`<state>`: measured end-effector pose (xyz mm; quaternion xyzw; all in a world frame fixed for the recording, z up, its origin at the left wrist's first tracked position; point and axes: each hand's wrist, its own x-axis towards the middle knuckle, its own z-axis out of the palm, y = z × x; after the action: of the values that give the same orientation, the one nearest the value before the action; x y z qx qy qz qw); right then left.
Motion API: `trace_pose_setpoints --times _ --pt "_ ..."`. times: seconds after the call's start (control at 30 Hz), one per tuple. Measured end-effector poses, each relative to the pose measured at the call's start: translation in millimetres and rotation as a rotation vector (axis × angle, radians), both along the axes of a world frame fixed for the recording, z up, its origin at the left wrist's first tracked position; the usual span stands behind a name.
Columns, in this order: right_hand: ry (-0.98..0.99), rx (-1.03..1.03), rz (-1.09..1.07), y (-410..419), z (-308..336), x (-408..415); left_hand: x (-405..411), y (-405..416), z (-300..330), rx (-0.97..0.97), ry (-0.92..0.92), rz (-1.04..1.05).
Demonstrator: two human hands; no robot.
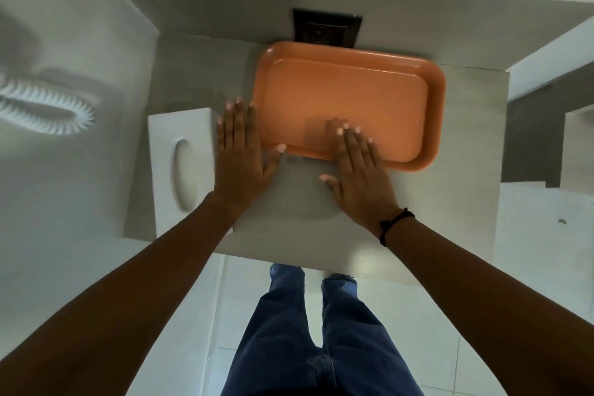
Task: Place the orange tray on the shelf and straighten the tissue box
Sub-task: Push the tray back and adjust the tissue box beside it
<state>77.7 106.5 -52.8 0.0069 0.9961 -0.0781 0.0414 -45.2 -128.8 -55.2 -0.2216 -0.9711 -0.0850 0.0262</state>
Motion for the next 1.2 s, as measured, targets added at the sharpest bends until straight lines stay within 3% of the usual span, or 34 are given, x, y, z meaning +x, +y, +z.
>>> trace_pose_setpoints --times 0.3,0.47,0.63,1.2 --pt "0.017 0.021 0.56 -92 -17 -16 49 -90 18 -0.049 -0.046 0.439" --pt "-0.061 0.029 0.607 -99 -43 -19 69 -98 7 -0.053 -0.123 0.54" --pt "0.03 0.011 0.609 -97 -56 -19 65 -93 0 -0.065 -0.089 0.571" --pt "0.057 -0.038 0.577 -96 -69 -16 -32 -110 2 -0.075 -0.089 0.38"
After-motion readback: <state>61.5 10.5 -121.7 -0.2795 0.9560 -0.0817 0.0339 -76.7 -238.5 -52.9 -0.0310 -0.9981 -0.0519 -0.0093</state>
